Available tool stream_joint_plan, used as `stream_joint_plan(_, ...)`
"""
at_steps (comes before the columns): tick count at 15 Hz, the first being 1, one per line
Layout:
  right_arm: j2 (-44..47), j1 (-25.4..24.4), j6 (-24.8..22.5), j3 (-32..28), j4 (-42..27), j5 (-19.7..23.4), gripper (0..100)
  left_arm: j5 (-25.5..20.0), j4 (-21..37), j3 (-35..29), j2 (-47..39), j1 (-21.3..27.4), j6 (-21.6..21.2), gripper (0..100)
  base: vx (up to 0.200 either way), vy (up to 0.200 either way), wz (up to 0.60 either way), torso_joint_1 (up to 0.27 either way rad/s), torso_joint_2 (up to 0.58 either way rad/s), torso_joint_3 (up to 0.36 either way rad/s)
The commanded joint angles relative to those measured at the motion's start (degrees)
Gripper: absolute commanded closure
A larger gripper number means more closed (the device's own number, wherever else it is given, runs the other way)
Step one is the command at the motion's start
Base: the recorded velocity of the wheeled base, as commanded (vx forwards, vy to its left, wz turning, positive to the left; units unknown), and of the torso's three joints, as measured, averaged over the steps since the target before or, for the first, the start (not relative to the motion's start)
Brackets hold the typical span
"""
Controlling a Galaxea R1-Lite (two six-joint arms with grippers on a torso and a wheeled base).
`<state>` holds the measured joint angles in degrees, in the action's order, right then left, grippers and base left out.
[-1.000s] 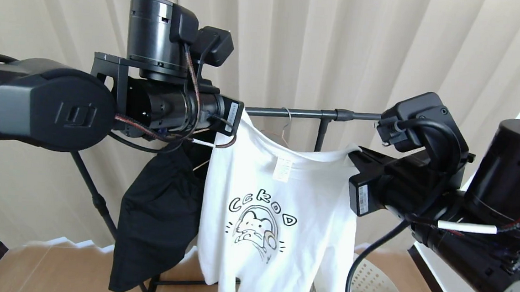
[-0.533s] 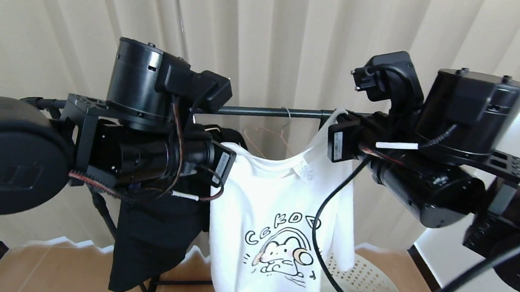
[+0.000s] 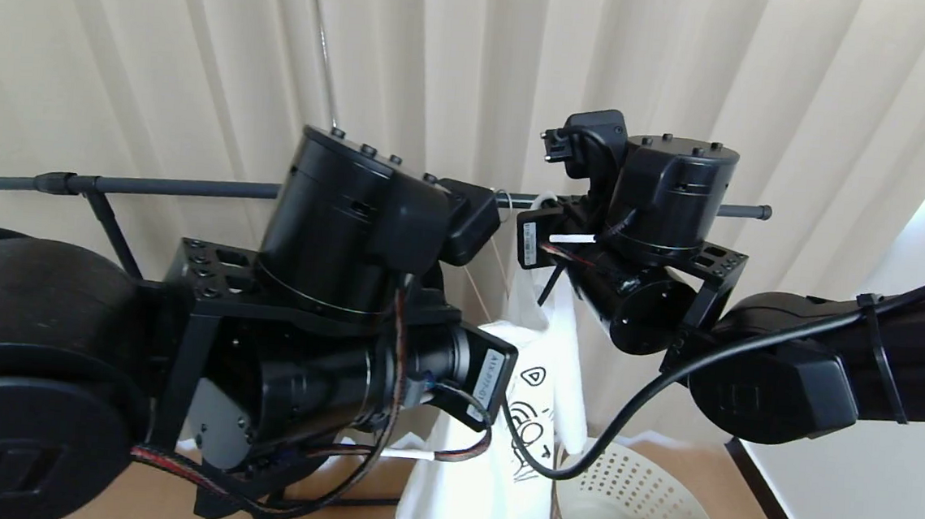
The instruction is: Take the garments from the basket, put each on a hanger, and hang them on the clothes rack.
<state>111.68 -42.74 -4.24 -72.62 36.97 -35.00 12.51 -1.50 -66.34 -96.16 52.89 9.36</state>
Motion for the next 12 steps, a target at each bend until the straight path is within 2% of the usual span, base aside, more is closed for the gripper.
stream_joint_plan(1,1.00,-0.24,0.20,-0.33,0.03,0.02,100,0.68,0.01,-3.00,-4.12,1.86,2.68,100,0.000,0.000,0.00,0.000,0.00,0.000)
stream_joint_plan(4,0.65,-0.24,1.61,-0.33,0.03,-0.07,100,1.29,0.18,-4.23,-5.09,1.86,4.52,100,0.000,0.000,0.00,0.000,0.00,0.000)
stream_joint_plan(7,-2.08,-0.15,3.01,1.08,-0.24,-0.07,100,6.65,0.36,-3.71,-4.65,1.07,4.61,100,0.000,0.000,0.00,0.000,0.00,0.000)
stream_joint_plan(10,-7.62,0.20,3.01,4.15,-0.68,-0.07,100,8.06,0.27,-0.63,-1.75,-1.83,4.44,100,0.000,0.000,0.00,0.000,0.00,0.000)
stream_joint_plan(12,-12.19,0.20,2.84,9.16,-0.76,-0.07,100,8.50,-0.08,-0.63,-0.96,-5.70,4.26,100,0.000,0.000,0.00,0.000,0.00,0.000)
